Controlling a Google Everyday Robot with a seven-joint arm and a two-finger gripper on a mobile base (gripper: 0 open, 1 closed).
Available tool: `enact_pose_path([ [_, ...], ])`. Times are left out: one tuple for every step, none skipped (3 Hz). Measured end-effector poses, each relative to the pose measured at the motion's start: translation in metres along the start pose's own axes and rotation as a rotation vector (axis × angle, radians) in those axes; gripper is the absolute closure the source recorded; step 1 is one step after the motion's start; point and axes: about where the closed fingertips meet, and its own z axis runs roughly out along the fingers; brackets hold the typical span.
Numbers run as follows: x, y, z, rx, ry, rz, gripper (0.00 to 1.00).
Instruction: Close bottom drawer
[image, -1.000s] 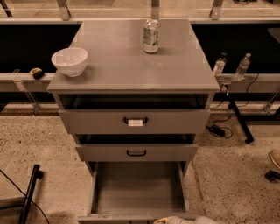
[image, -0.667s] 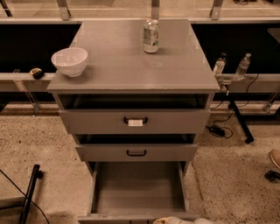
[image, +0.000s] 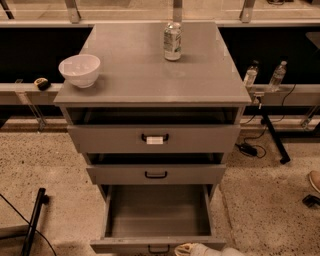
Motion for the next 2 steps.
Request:
enact_pose_path([
  [0.002, -0.025, 0.008, 0.056, -0.046, 0.038, 1.00],
  [-0.003, -0.056, 0.021, 0.112, -0.082, 0.050, 1.00],
])
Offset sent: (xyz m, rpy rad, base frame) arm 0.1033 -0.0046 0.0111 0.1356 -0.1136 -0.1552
